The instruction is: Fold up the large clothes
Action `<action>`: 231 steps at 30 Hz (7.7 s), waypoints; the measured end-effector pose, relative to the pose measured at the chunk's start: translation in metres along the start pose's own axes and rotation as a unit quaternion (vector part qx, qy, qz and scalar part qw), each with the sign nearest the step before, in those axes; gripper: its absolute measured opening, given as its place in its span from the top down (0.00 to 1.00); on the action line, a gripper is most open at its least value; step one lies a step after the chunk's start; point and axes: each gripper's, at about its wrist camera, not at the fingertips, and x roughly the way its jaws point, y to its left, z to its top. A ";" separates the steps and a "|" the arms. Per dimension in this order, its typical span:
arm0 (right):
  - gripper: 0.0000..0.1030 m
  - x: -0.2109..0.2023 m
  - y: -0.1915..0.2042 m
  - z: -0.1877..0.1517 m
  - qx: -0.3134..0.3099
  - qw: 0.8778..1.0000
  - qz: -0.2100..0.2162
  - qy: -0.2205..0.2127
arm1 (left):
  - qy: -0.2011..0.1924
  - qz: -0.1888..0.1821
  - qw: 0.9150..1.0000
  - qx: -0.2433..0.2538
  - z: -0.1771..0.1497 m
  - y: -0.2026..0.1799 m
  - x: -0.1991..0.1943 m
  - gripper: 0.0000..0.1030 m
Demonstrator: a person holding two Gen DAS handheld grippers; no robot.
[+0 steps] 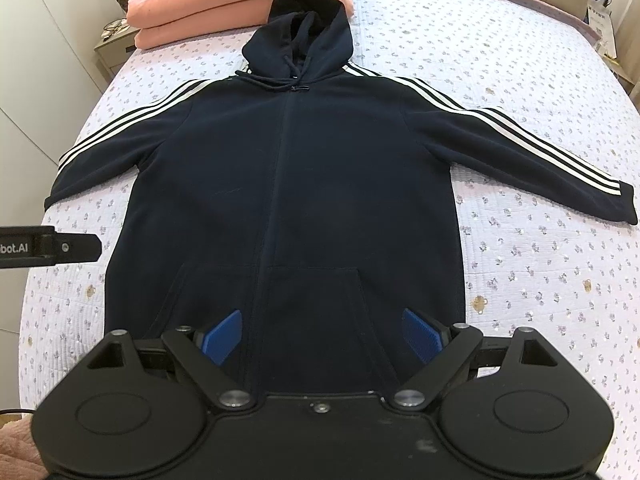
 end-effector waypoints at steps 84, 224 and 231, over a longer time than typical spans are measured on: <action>0.00 0.297 0.231 0.121 -0.178 0.955 0.088 -0.221 | -0.295 -0.074 0.827 -0.472 0.040 0.430 0.232 0.31; 0.23 0.231 -0.536 -0.005 0.559 0.734 0.116 -0.367 | -0.089 -0.080 0.990 -0.075 0.251 0.015 0.214 0.20; 0.91 0.226 -0.541 0.022 0.552 0.746 0.074 -0.366 | -0.090 -0.100 0.989 -0.065 0.243 0.009 0.217 0.20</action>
